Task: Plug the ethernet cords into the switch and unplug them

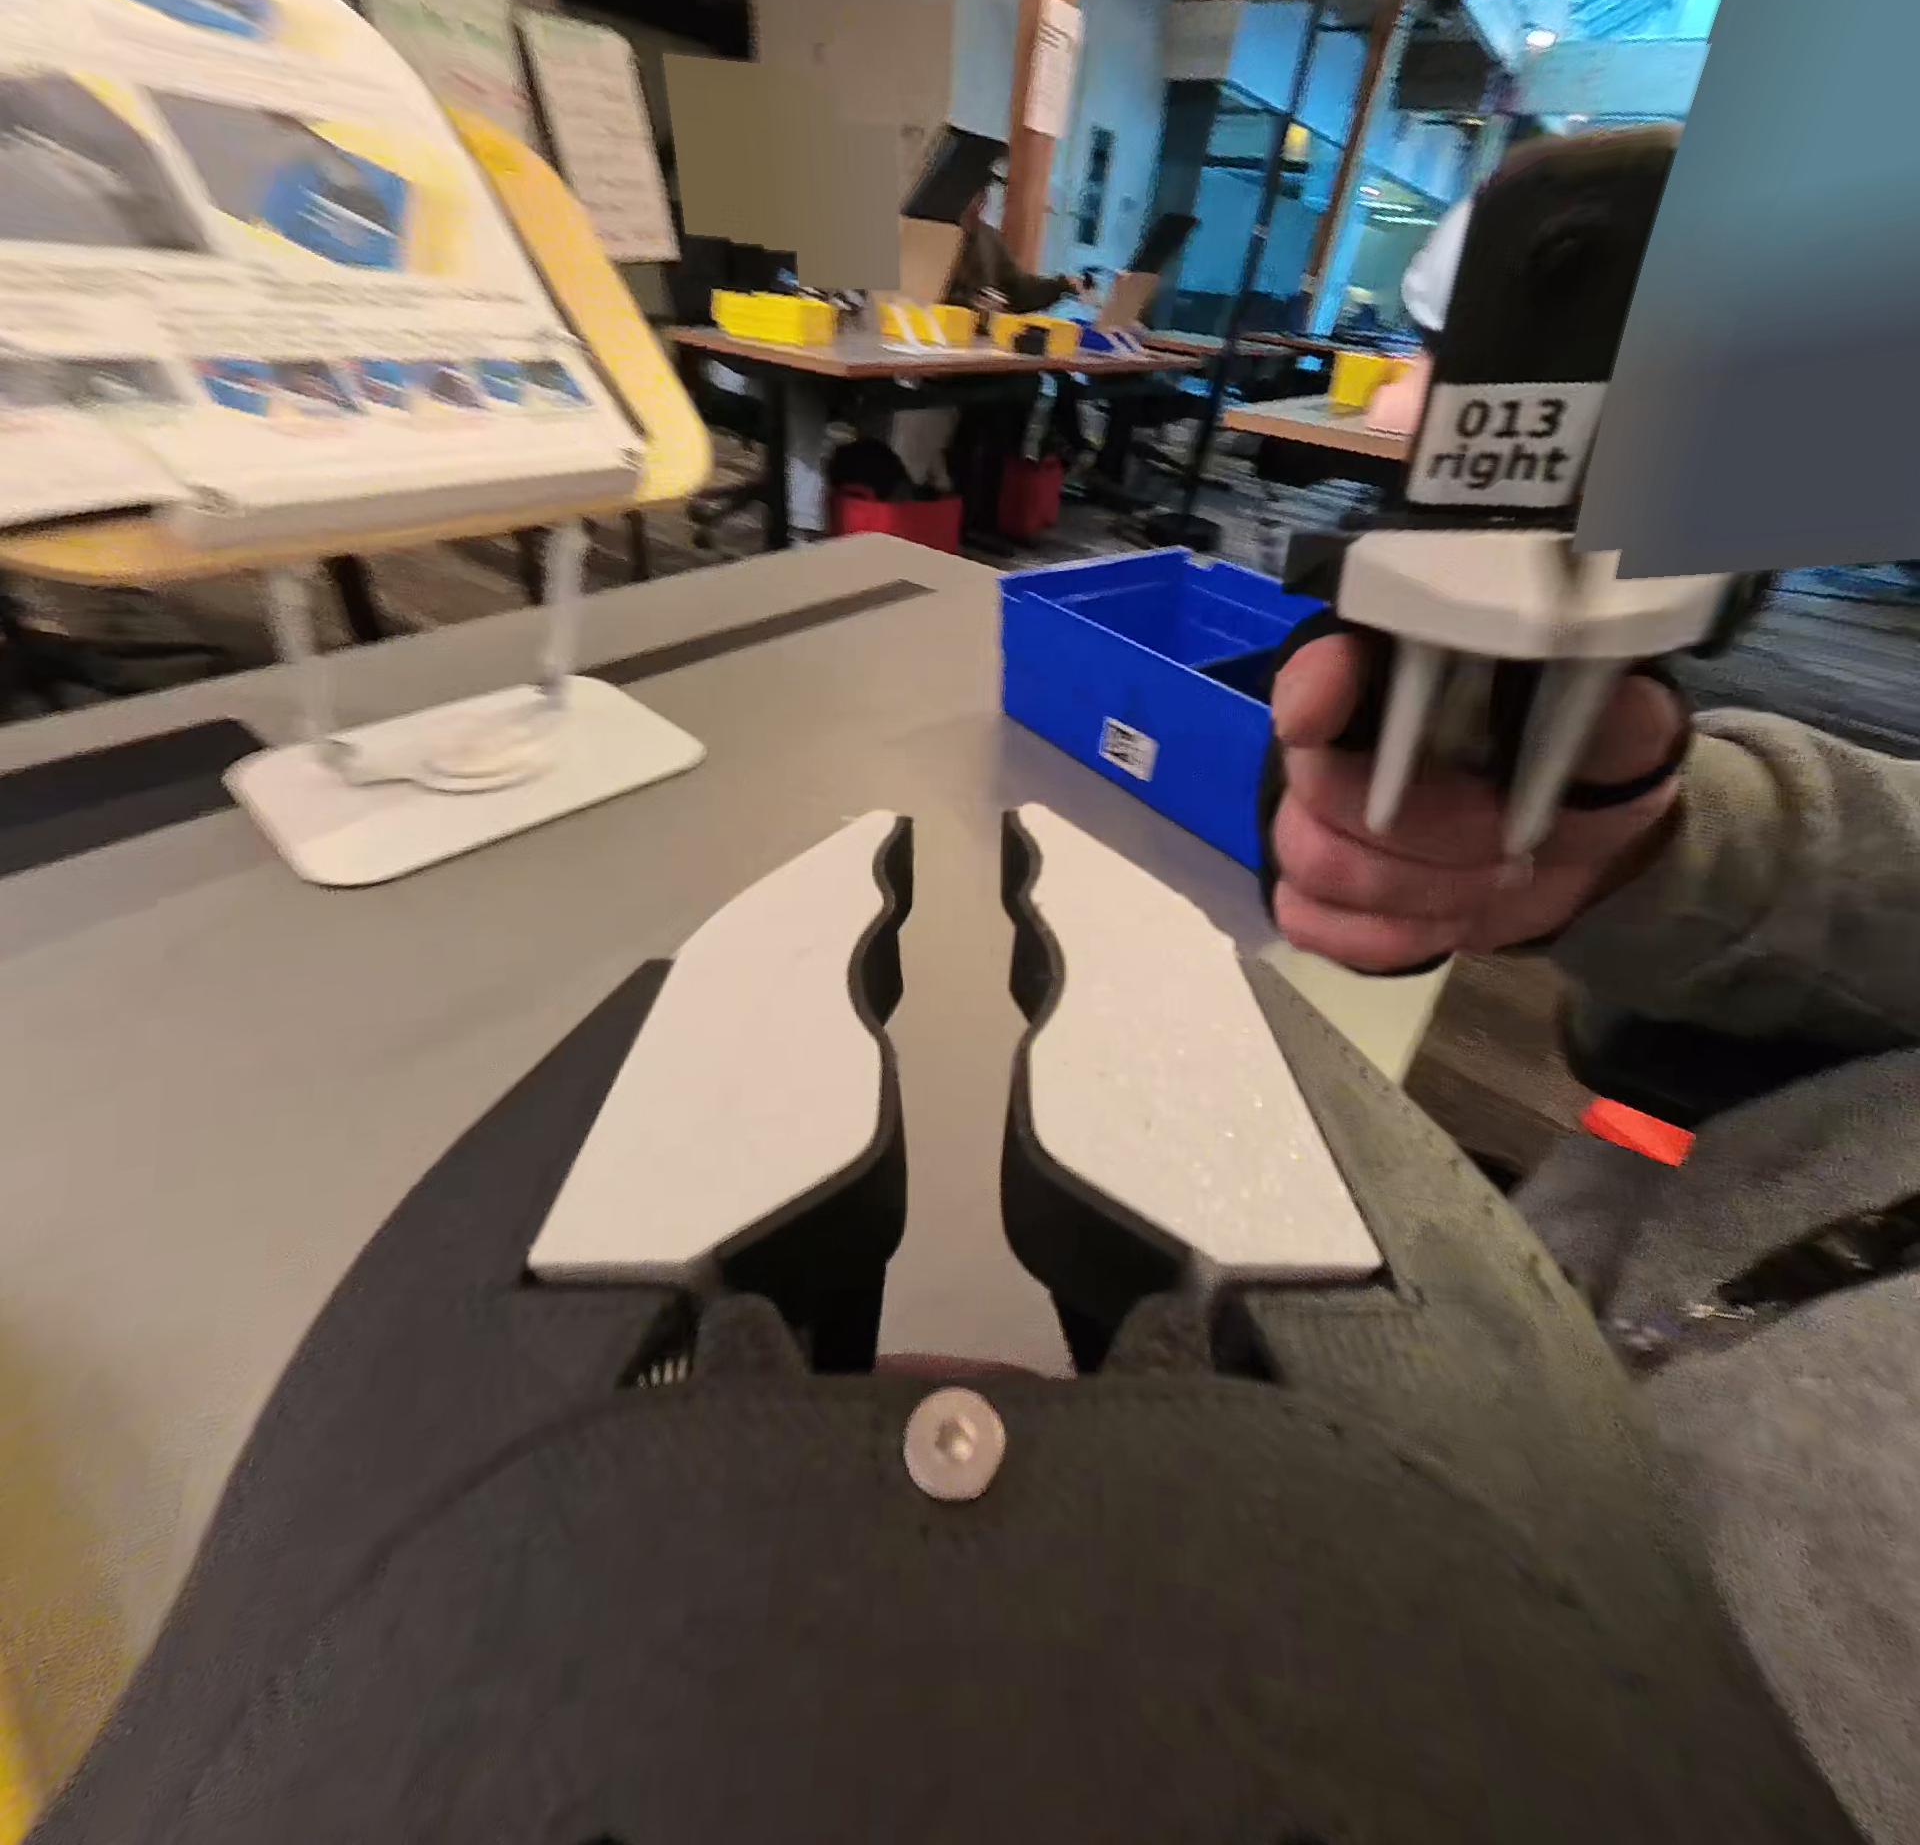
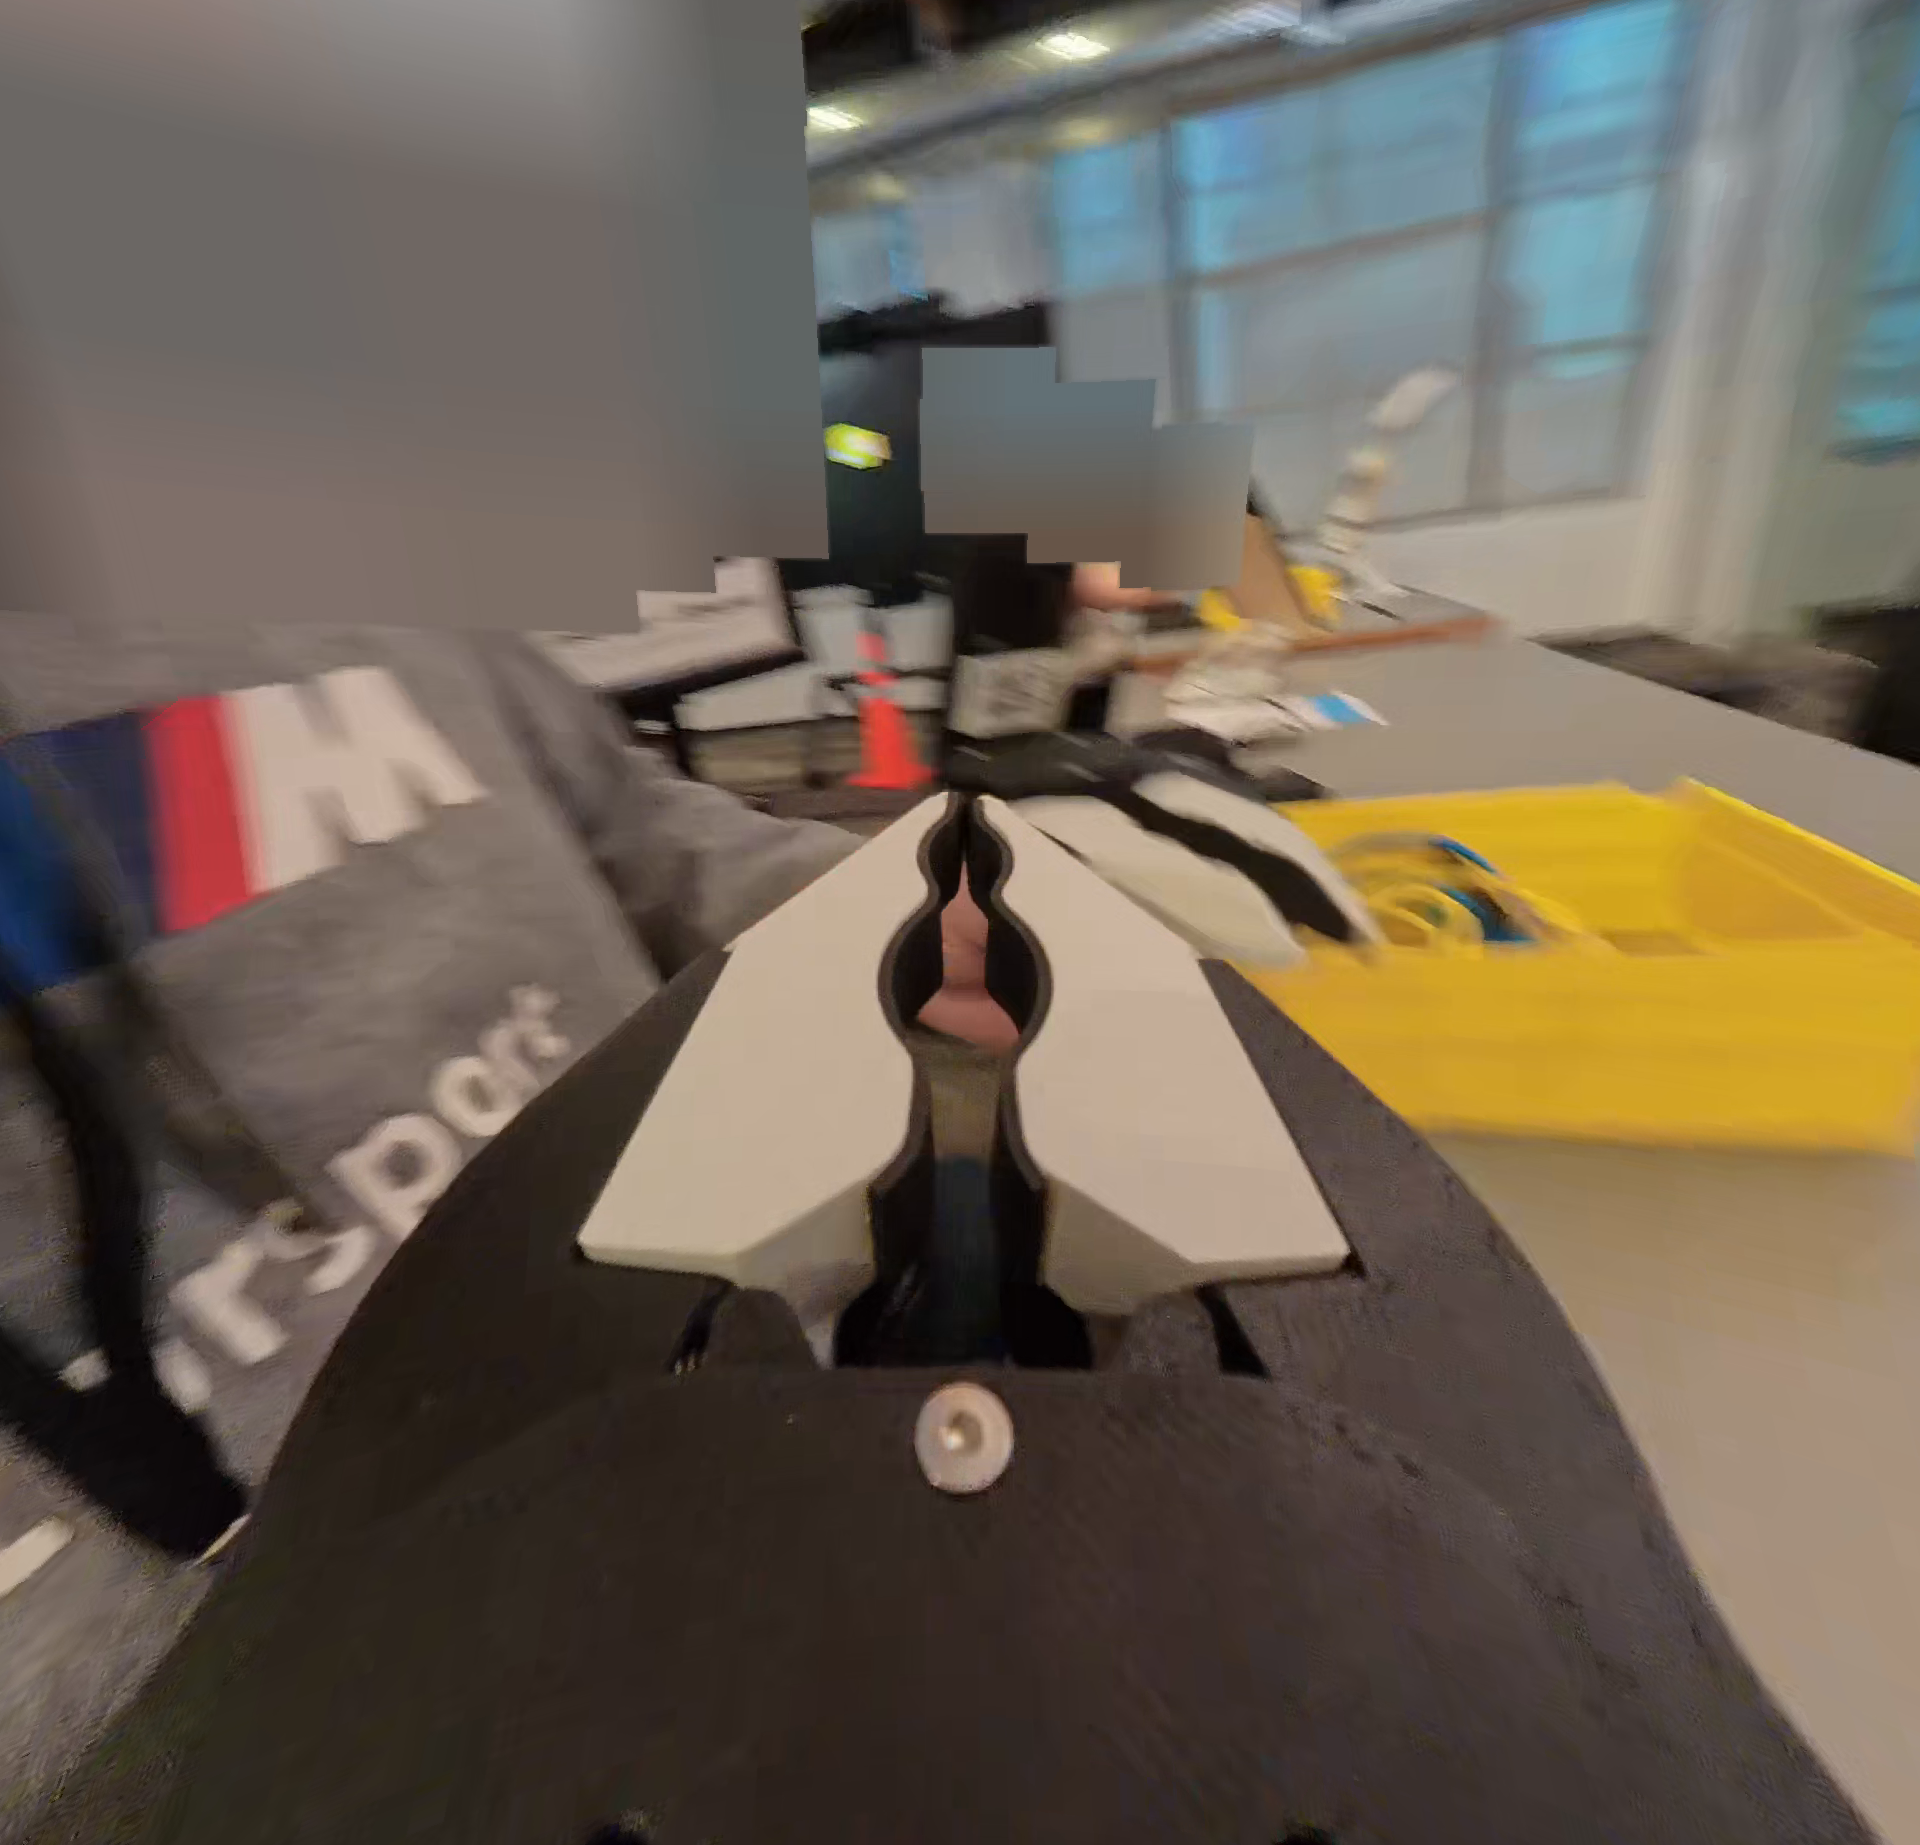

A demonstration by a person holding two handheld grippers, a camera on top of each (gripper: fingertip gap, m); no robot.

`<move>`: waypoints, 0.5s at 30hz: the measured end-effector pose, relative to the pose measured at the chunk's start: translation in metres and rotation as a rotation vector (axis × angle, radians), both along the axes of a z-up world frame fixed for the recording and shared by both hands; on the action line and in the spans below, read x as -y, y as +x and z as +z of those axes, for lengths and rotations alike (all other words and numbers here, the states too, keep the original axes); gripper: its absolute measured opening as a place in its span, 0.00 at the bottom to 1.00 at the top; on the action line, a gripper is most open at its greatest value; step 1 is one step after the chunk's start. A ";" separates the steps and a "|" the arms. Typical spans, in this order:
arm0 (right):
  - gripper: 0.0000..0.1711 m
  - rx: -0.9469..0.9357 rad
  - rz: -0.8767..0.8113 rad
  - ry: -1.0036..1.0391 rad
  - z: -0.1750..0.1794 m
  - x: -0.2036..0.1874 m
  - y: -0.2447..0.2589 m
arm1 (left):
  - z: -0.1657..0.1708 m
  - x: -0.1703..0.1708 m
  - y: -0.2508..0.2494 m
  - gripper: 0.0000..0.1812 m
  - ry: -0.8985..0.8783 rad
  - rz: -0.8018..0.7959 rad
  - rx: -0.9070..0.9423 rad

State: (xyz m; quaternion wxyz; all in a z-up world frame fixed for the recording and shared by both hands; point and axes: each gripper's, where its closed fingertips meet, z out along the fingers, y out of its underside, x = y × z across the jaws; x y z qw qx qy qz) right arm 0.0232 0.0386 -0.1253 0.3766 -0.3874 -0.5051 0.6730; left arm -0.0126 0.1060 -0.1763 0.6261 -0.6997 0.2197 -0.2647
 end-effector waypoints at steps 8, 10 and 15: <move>0.03 -0.123 0.246 -0.013 0.014 0.058 -0.018 | -0.035 0.009 0.074 0.21 -0.130 -0.273 0.017; 0.05 -0.104 0.264 0.018 0.011 0.068 -0.022 | -0.035 0.010 0.079 0.17 -0.159 -0.310 0.072; 0.12 -0.072 0.341 0.063 0.007 0.094 -0.025 | -0.036 0.013 0.085 0.14 -0.157 -0.357 0.023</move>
